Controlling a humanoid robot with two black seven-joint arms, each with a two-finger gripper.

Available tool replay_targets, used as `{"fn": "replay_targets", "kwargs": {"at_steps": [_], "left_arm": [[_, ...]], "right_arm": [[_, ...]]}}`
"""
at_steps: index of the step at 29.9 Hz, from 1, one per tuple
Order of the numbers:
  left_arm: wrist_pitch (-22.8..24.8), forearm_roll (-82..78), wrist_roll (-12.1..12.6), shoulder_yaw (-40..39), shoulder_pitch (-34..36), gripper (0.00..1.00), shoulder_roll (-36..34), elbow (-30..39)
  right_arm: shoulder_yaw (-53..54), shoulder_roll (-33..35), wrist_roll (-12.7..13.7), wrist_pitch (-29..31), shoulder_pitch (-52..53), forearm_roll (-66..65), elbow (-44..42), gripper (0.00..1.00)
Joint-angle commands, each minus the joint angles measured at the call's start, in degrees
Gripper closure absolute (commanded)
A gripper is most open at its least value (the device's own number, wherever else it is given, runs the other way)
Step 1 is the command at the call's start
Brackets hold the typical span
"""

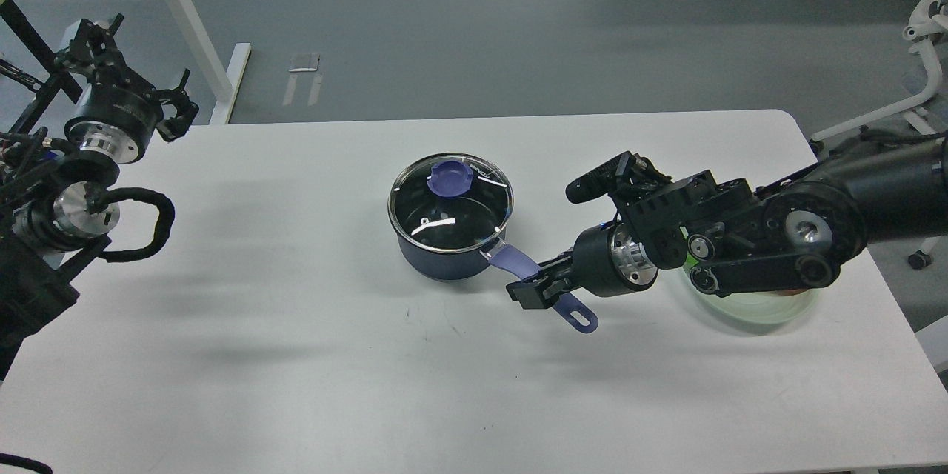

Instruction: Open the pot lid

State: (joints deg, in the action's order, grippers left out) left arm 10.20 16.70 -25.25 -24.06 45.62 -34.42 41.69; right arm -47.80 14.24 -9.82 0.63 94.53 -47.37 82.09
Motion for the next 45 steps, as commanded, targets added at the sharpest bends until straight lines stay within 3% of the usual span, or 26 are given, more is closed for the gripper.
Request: {"fn": "replay_targets", "kwargs": {"at_steps": [1,9,18,27,35,45], "left_arm": [[0.0,0.0,0.0,0.0,0.0,0.01,-0.6,0.1],[0.0,0.0,0.2,0.1,0.0,0.01,-1.0,0.1],[-0.5,-0.1,0.5,1.3,0.1,0.01,-1.1,3.8],[-0.5,-4.1,0.6,1.5,0.2,0.01,-1.3,5.6],[-0.4,-24.7,0.6,1.4,3.2,0.01,-1.3,12.2],[-4.0,-70.6,0.2,1.8,9.0,0.01,0.8,20.4]], "right_arm": [[-0.7,-0.4,0.4,0.1,0.1,-0.1,-0.1,0.47],[-1.1,-0.2,2.0,0.0,0.3,0.0,-0.1,0.55],[-1.0,-0.3,2.0,0.0,0.4,0.3,-0.1,0.69],[-1.0,0.0,2.0,0.2,0.3,0.3,-0.1,0.75],[-1.0,0.3,2.0,0.2,0.0,0.3,-0.1,0.77],[-1.0,0.5,2.0,0.3,-0.1,0.3,-0.1,0.79]]}}
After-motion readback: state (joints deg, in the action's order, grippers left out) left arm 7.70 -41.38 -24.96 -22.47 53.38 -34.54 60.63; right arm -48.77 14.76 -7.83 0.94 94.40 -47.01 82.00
